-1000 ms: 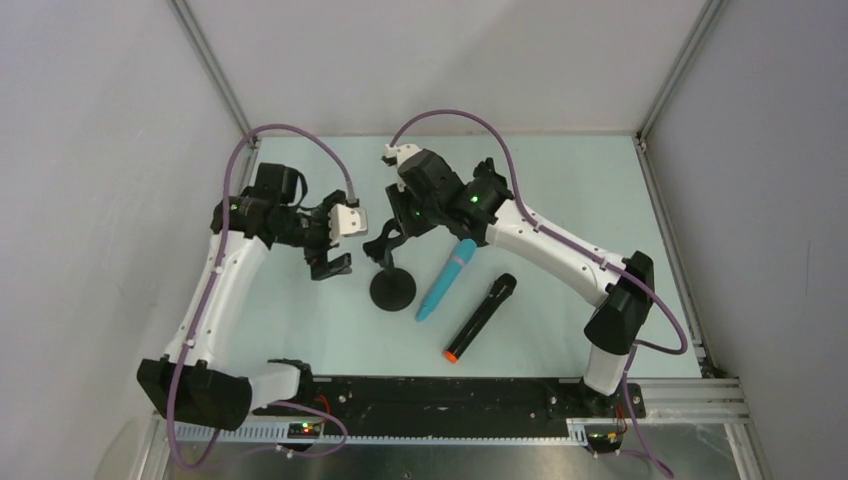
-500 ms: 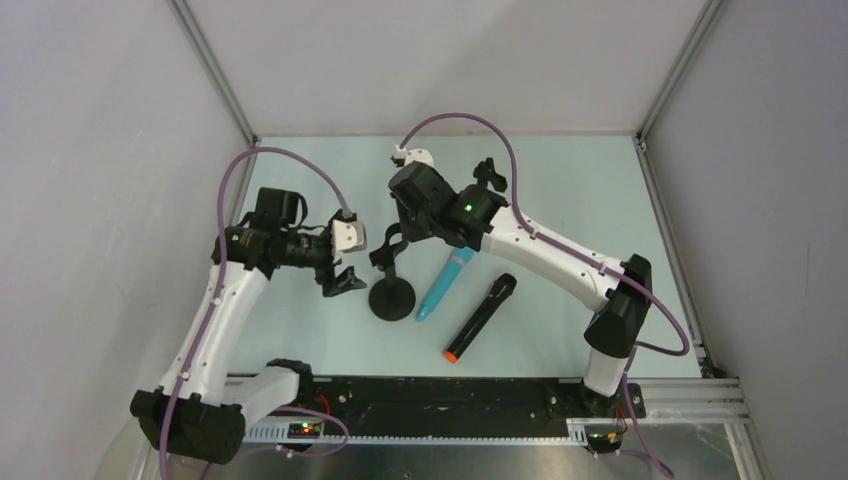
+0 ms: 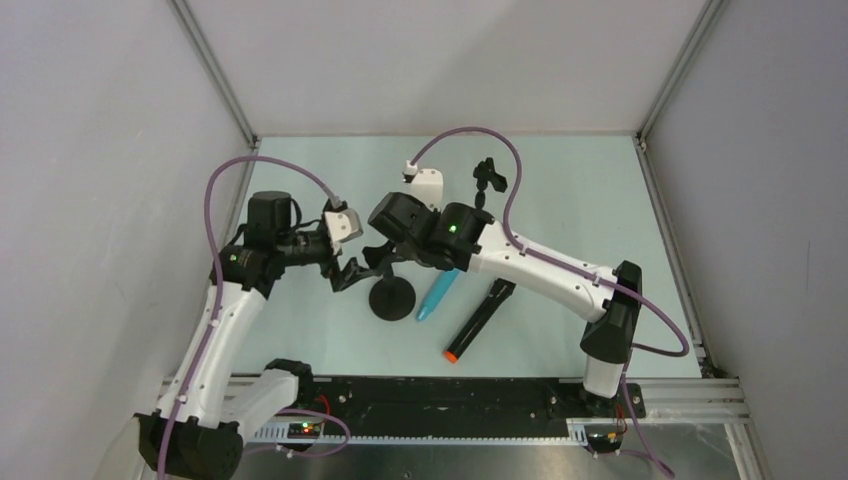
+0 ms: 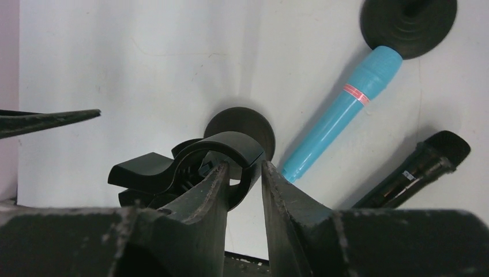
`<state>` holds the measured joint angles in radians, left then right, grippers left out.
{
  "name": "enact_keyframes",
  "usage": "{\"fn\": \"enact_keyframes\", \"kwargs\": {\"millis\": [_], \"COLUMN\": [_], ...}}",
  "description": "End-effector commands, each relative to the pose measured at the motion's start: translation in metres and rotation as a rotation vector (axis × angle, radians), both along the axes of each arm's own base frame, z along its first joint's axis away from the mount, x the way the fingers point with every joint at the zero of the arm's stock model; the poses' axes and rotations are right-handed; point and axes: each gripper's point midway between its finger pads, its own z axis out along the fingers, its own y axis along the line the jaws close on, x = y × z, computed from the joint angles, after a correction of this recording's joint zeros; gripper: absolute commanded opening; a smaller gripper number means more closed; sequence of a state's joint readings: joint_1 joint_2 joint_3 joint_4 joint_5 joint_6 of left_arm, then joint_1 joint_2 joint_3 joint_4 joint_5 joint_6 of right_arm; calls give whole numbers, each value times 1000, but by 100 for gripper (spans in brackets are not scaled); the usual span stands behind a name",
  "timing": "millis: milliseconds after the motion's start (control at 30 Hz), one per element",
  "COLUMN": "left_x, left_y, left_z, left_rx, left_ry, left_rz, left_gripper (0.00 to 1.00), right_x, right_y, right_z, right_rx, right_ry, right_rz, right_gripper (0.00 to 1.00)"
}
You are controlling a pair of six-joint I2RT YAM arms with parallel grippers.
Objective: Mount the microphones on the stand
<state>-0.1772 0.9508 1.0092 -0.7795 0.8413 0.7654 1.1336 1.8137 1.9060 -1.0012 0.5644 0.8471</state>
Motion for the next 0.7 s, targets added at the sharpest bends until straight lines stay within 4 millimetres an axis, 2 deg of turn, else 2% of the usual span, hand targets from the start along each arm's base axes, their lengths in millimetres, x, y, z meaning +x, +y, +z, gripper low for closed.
{"fn": "enact_keyframes", "kwargs": {"millis": [0,167,300,667], "left_x": [3,-2,-9,23], "left_y": [-9,-10,-14,-18], "left_z": [6,-5,-13,-2], "left_rx": [-46,-26,7,64], "left_ry": [-16,-33,-49,-124], "left_rz": [-15,-59,-109,-141], "left_gripper": [100,100,100,100], "right_x": [-13,-17,-24,-29], "right_y": [-32,-38,-35,-26], "right_z": [-17,-18,-17,-7], "right_rx": [-113,-116,-106,-66], "right_ry": [35,46,46,41], "right_rz": [-105,-124,-122,-93], "right_gripper": [31,32,34,35]}}
